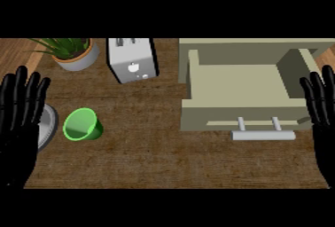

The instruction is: Pick up the cup, place it into the drawer and close the drawer

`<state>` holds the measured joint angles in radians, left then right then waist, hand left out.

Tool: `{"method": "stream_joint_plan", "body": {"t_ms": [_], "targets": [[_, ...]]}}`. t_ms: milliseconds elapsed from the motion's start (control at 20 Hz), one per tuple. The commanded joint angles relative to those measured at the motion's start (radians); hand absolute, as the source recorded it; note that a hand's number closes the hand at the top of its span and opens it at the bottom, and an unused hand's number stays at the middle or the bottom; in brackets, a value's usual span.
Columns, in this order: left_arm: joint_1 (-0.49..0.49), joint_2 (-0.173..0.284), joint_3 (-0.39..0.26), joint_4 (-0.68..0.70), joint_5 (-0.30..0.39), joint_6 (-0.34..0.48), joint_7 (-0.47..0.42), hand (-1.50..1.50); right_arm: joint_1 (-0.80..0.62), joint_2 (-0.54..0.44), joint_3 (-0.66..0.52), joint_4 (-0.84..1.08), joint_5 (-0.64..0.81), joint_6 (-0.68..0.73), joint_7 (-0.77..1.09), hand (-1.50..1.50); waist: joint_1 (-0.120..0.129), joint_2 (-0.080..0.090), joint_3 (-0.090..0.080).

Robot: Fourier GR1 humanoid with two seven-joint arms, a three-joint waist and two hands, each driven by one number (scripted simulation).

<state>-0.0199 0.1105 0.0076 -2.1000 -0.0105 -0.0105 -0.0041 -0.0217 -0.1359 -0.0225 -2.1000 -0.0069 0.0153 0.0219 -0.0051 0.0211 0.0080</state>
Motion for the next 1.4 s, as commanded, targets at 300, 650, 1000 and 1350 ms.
{"method": "stream_joint_plan", "body": {"t_ms": [300,650,1000,1350], "targets": [[0.015,0.063,0.125,0.172,0.419,-0.268,-0.022,-1.50,0.040,0.055,0.079,0.013,-0.086,0.054,0.051,-1.50,0.008,-0.021,-0.010],[-0.060,0.095,0.183,0.281,0.467,-0.299,0.002,-1.50,-0.030,0.073,0.067,0.107,-0.069,0.050,0.016,-1.50,0.006,-0.021,-0.008],[-0.075,0.079,0.177,0.266,0.449,-0.287,0.026,-1.50,-0.008,0.043,-0.007,0.029,-0.127,0.083,0.054,-1.50,0.005,-0.022,-0.008],[-0.091,0.049,0.151,0.279,0.401,-0.247,0.037,-1.50,-0.088,0.098,0.065,0.091,-0.042,0.016,0.085,-1.50,0.006,-0.022,-0.008]]}}
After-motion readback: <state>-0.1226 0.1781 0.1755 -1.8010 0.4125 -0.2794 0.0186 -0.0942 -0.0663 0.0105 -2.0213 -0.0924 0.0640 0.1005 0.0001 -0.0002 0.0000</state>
